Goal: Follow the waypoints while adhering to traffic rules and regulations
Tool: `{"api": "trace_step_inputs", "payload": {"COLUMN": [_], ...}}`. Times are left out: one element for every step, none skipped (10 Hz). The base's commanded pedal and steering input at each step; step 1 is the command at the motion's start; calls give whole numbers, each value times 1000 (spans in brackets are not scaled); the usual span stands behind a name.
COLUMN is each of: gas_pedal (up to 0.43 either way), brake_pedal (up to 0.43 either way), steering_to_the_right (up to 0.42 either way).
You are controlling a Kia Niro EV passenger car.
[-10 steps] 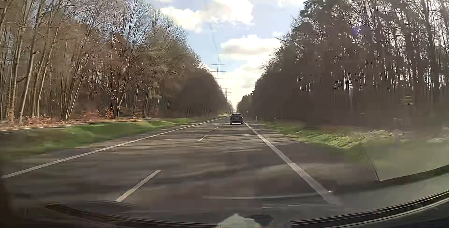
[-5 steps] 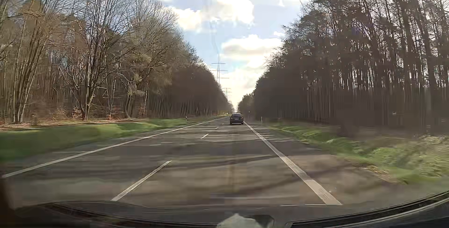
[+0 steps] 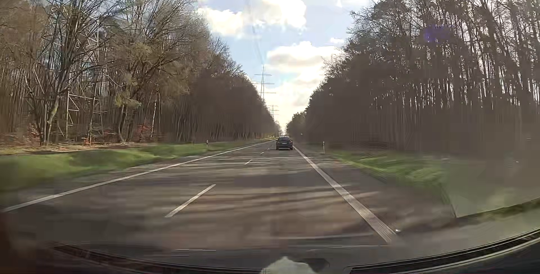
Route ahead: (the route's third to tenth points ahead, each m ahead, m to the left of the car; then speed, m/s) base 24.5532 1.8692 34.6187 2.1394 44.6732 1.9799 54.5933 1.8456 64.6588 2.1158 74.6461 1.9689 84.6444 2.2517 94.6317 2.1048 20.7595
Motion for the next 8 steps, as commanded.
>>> {"api": "trace_step_inputs", "payload": {"gas_pedal": [197, 197, 197, 197, 197, 197, 197, 197], "brake_pedal": [0, 0, 0, 0, 0, 0, 0, 0], "steering_to_the_right": [0, -1, 0, 0, 0, -1, 0, -1]}}
